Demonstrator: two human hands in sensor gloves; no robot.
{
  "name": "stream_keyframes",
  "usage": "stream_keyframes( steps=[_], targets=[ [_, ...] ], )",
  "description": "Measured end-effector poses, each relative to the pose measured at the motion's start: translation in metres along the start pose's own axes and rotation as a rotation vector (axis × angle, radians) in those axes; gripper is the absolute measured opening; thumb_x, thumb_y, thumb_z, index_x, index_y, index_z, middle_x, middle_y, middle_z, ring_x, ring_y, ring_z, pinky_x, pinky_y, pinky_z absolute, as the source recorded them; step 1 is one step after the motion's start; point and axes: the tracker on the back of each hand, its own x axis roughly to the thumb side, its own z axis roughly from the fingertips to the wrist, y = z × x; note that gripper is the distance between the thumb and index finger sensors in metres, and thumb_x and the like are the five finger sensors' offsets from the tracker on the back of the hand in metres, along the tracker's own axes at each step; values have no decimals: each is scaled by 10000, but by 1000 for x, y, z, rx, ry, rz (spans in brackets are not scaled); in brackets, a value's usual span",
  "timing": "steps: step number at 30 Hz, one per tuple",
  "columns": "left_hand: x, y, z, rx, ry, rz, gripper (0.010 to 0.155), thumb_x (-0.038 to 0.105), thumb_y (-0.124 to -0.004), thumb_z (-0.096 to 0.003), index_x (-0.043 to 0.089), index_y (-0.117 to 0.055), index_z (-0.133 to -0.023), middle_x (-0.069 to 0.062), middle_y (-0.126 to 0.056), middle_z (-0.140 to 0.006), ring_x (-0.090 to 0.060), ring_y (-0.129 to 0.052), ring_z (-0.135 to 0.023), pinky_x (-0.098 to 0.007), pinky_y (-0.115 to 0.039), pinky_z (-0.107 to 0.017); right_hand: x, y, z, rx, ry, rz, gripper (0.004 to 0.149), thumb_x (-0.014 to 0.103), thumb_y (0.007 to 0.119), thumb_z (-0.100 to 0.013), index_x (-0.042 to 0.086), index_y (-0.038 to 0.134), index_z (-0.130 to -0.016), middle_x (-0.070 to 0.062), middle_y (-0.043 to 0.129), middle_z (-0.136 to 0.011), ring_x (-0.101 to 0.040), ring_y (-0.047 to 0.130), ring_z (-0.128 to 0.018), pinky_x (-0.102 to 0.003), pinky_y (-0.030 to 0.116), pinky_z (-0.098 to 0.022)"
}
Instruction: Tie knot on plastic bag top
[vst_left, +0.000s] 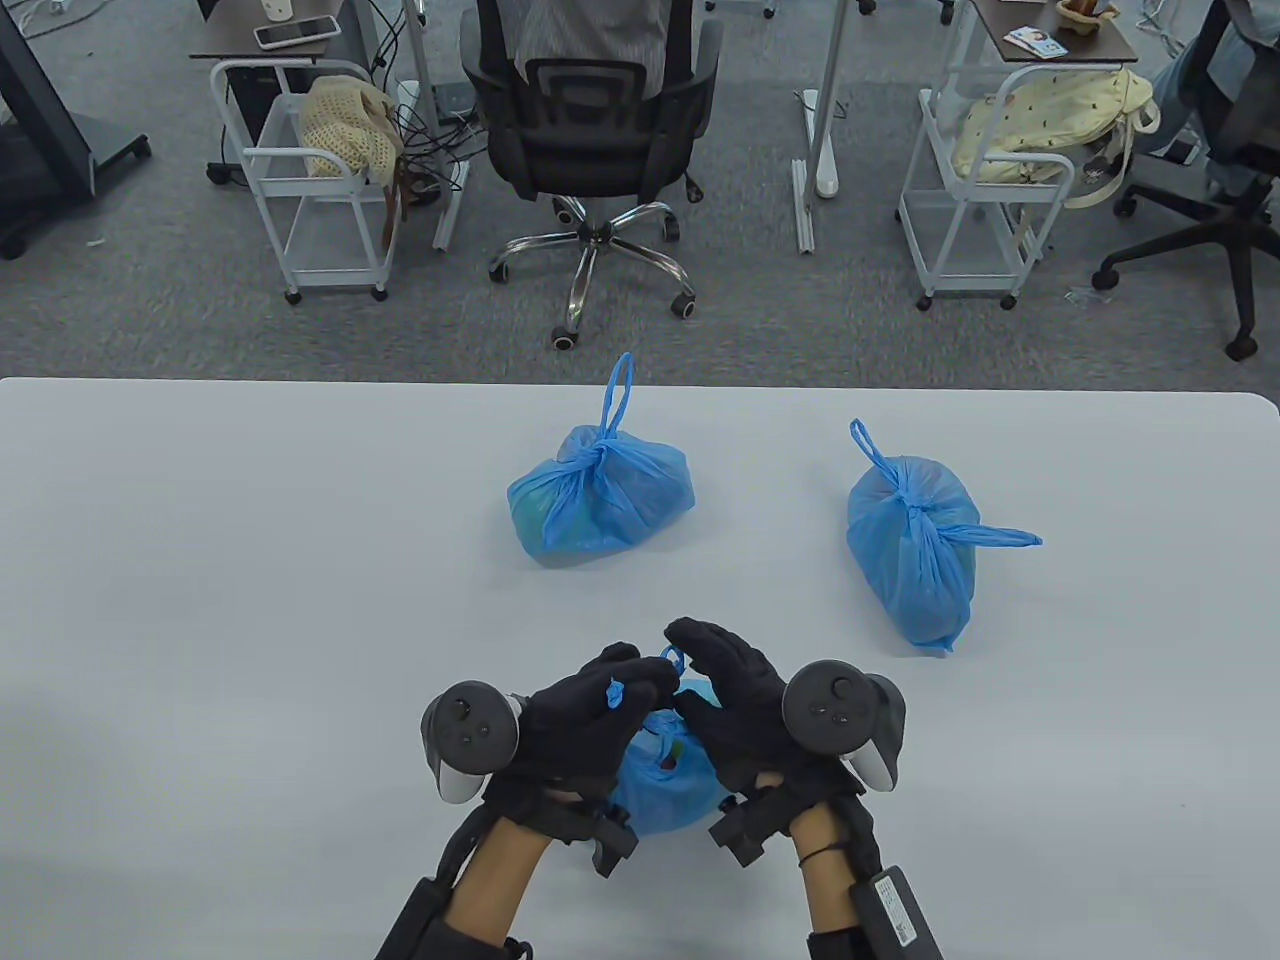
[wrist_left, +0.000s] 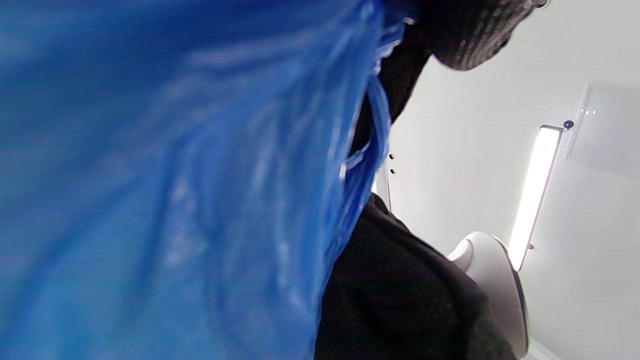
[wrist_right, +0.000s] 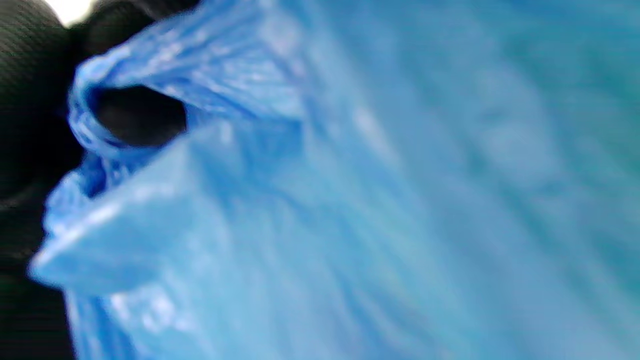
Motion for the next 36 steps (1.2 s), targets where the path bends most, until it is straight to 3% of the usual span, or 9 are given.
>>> stream_keyframes(
  steps=[4, 6, 10, 14, 20, 24, 27, 29, 36],
  targets=[
    [1, -2, 0, -19, -14, -24, 439, 498, -665, -537, 264, -882, -837, 84, -1086, -505, -183, -1089, -647, -476, -650, -776, -3, 2, 0, 14, 7, -193, 565, 312, 755, -490, 147, 652, -1020, -182, 808, -926, -446, 880, -789, -714, 630, -560],
    [2, -2, 0, -12, -17, -24, 481, 541, -628, -537, 263, -871, -846, 90, -1085, -507, -178, -1089, -648, -473, -653, -777, -1, 0, 0, -35, 11, -155, 541, 320, 766, -498, 128, 678, -996, -143, 876, -851, -418, 919, -751, -701, 648, -551],
    [0, -1, 0, -17, -12, 6, 441, 497, -660, -540, 260, -879, -841, 84, -1089, -504, -182, -1095, -634, -486, -656, -770, 1, -6, 1, -131, 3, -115, 418, 301, 838, -479, 155, 819, -871, -79, 976, -708, -351, 999, -652, -665, 704, -526],
    [-2, -5, -1, -37, 19, 28, 446, 498, -645, -548, 265, -864, -860, 69, -1083, -585, -231, -1072, -667, -538, -656, -749, 4, -13, 5, -232, -20, -5, 346, 289, 876, -452, 169, 889, -777, -62, 1017, -584, -310, 1047, -546, -636, 747, -499],
    [-8, 5, 2, 97, 105, 103, 450, 520, -642, -542, 321, -858, -883, 110, -1078, -728, -264, -1043, -707, -586, -668, -701, 12, -25, 14, -465, -49, 147, 326, 303, 910, -394, 173, 923, -692, -57, 1015, -470, -287, 1050, -424, -611, 781, -464],
    [-15, 10, 5, 187, 201, 140, 457, 499, -654, -540, 286, -871, -881, 47, -1073, -752, -291, -1042, -682, -595, -671, -676, 19, -29, 17, -532, -64, 278, 322, 302, 894, -385, 184, 911, -684, -49, 998, -446, -278, 1038, -394, -604, 786, -453],
    [-17, 21, 7, 233, 257, 2, 455, 487, -669, -537, 253, -898, -854, 15, -1084, -712, -310, -1045, -656, -600, -675, -656, 16, -34, 19, -543, -46, 347, 322, 298, 884, -386, 177, 905, -683, -51, 989, -436, -278, 1031, -379, -607, 784, -444],
    [-16, 31, 8, 251, 284, -188, 457, 487, -670, -534, 245, -910, -838, 19, -1093, -678, -301, -1057, -624, -589, -691, -643, 9, -36, 19, -541, -13, 399, 320, 293, 883, -381, 169, 909, -675, -58, 987, -422, -284, 1028, -359, -609, 785, -431],
    [-24, 47, 10, 182, 455, -545, 462, 494, -669, -536, 217, -937, -790, 29, -1106, -545, -266, -1072, -576, -567, -710, -632, -5, -30, 14, -426, 59, 720, 317, 296, 876, -382, 176, 910, -673, -52, 988, -419, -276, 1030, -355, -603, 792, -427]
  ],
)
